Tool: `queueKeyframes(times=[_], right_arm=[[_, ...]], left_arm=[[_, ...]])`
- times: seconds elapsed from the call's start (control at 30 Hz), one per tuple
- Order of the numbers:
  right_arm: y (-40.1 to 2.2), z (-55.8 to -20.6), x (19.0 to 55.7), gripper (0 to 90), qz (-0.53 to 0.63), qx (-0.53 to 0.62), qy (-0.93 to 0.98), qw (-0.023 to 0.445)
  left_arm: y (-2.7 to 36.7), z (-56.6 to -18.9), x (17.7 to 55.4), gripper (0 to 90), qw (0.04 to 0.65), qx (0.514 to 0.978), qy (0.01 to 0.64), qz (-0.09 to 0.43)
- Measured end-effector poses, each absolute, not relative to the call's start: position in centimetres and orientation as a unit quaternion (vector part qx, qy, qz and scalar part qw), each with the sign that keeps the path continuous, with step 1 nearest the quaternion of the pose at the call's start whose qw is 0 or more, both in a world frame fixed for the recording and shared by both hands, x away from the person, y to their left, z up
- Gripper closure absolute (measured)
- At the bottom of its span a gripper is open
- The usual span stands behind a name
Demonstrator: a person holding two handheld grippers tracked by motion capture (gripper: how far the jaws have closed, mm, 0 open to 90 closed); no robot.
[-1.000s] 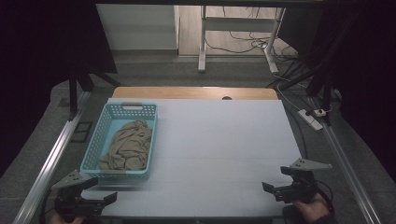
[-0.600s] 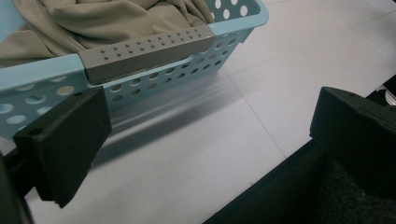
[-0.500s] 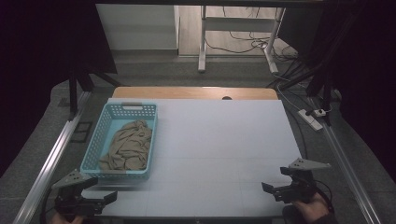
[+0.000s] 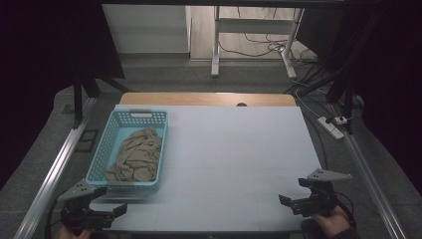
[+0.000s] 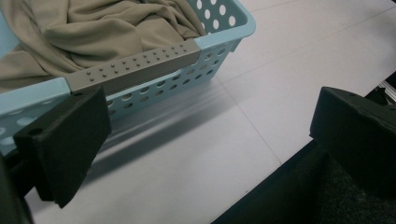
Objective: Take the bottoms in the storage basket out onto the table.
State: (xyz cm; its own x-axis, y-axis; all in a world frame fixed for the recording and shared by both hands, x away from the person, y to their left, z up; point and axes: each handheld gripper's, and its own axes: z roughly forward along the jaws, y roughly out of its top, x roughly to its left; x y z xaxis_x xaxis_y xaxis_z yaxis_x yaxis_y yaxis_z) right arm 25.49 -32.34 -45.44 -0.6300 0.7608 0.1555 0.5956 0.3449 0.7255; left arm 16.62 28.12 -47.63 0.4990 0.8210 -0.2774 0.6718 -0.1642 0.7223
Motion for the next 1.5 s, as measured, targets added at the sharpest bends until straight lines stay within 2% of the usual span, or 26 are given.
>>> queueKeyframes(times=[0.7,1.07,1.5], right_arm=[[-32.3,-45.5,25.6,0.0,0.388,0.416,0.816,0.098],[-32.1,-45.5,25.5,0.0,0.385,0.412,0.819,0.102],[-32.2,-45.5,25.6,0.0,0.383,0.414,0.82,0.101]], left_arm=[[27.9,-47.3,17.8,0.2,0.421,0.77,0.473,0.077],[27.4,-46.8,18.6,0.5,0.421,0.777,0.456,0.104],[27.0,-46.5,20.3,0.2,0.417,0.774,0.465,0.107]])
